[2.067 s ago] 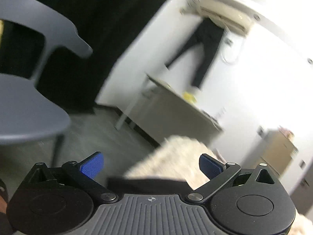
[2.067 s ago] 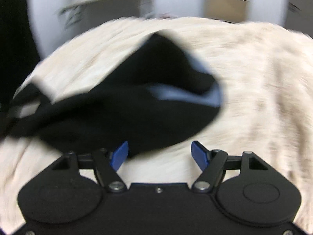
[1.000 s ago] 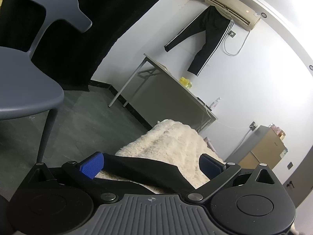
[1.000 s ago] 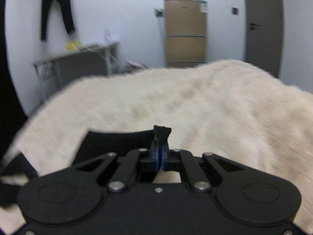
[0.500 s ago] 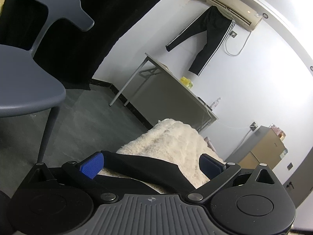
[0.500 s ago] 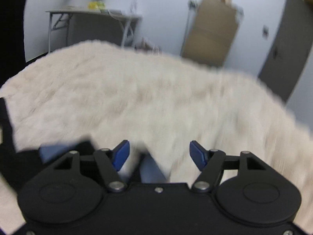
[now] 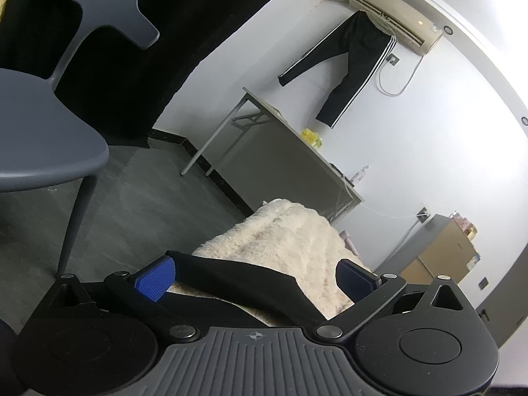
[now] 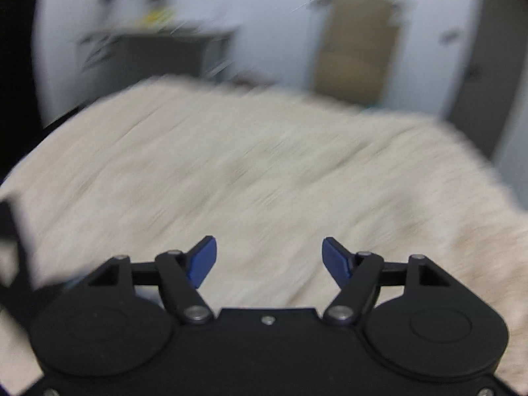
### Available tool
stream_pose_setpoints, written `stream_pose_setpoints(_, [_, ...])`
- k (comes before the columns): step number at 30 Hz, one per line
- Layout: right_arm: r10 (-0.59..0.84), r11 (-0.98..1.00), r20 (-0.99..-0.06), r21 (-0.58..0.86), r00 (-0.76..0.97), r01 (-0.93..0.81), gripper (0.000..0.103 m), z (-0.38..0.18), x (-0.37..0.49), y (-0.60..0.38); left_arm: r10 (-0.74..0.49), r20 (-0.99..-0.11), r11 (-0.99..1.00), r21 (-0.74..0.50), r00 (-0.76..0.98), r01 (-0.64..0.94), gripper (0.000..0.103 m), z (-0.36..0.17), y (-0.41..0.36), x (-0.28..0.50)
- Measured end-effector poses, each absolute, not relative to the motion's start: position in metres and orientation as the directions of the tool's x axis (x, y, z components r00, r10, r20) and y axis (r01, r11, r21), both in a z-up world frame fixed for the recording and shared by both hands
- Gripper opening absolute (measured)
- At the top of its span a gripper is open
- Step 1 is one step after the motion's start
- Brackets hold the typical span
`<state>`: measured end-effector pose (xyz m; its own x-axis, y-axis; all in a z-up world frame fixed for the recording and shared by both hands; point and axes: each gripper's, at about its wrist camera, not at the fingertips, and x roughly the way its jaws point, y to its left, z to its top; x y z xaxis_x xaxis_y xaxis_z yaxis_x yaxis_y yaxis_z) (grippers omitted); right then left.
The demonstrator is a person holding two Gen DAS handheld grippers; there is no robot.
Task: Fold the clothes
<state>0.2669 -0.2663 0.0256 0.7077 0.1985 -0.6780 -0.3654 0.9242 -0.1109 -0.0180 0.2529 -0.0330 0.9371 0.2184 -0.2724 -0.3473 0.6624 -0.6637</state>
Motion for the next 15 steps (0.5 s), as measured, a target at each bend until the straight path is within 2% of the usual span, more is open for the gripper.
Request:
stream_pose_setpoints(3, [0.237, 0.853, -0.726, -0.163, 0.645, -0.497, 0.069, 0.011, 0.266, -0.253, 0.210, -0.289, 0.667, -0.656, 0.934, -0.354, 0.103, -0.033, 0.252, -0.015])
stream_pose_setpoints(7, [0.232, 0.854, -0.784, -0.120, 0.576, -0.507, 0.069, -0.007, 0.297, -0.257, 0.216, -0.287, 0.674, -0.648, 0.933, -0.355, 0.103, -0.033, 0.249, -0.017])
stream_pose_setpoints(11, [0.310, 0.885, -0.788, 0.036, 0.532, -0.464, 0.069, -0.006, 0.316, -0.267, 0.224, -0.293, 0.671, -0.645, 0.929, -0.365, 0.103, -0.034, 0.248, -0.017])
stream_pose_setpoints(13, [0.499, 0.824, -0.743, 0.248, 0.446, -0.510, 0.069, 0.002, 0.316, -0.259, 0.226, -0.297, 0.671, -0.643, 0.928, -0.369, 0.103, -0.034, 0.248, -0.016])
stream_pose_setpoints(15, [0.500, 0.788, -0.770, 0.214, 0.397, -0.577, 0.073, -0.006, 0.310, -0.233, 0.227, -0.300, 0.672, -0.640, 0.927, -0.372, 0.103, -0.034, 0.248, -0.015])
